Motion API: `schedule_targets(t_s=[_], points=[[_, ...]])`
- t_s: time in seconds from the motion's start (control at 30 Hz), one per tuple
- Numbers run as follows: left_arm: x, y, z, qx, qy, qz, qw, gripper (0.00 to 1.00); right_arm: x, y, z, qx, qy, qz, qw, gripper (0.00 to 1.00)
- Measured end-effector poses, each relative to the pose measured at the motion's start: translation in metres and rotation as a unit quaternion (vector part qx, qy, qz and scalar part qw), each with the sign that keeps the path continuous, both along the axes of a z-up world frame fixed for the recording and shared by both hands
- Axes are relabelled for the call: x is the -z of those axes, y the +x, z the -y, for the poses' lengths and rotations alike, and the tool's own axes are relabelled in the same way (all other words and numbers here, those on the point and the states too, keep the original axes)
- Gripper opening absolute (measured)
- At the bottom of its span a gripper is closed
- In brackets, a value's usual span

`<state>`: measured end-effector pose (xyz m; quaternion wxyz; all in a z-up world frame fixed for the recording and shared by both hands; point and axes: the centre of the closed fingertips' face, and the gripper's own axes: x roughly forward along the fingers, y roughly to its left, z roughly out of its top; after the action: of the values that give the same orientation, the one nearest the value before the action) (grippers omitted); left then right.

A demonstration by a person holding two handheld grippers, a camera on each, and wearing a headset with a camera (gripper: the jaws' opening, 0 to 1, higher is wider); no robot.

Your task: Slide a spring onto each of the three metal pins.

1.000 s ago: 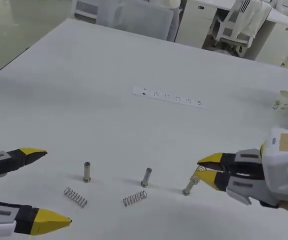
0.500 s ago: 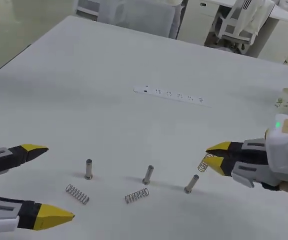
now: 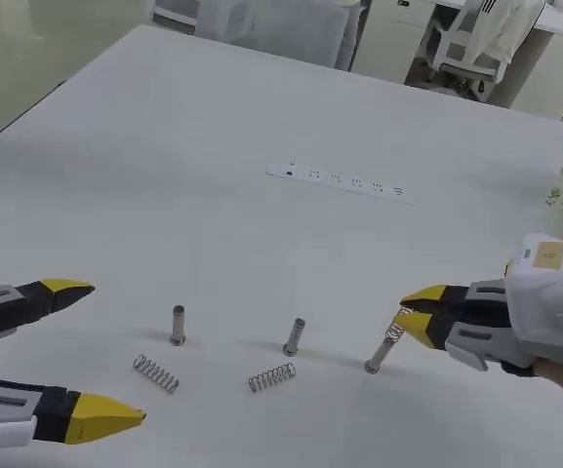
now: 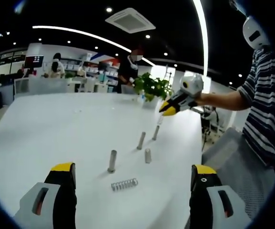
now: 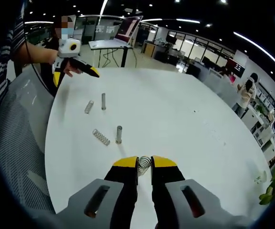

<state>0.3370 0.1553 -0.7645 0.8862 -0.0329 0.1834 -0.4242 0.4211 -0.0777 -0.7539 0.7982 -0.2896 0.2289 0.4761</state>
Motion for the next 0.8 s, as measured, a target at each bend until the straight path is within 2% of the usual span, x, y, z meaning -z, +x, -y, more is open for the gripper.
schedule_targets(t_s=[0.33,0.8], points=[[0.001,-0.001,-0.003,-0.002,0.003,-0.003,1.0000,0.97,0.011,0.001,0.001,0.004,-0.005,-0.009,0.9999,0.07],[0.001,-0.002,-0.004,-0.006,0.002,-0.005,1.0000,0.97,0.044,-0.001,0.005,0.014,-0.019,-0.034,0.9991,0.07]])
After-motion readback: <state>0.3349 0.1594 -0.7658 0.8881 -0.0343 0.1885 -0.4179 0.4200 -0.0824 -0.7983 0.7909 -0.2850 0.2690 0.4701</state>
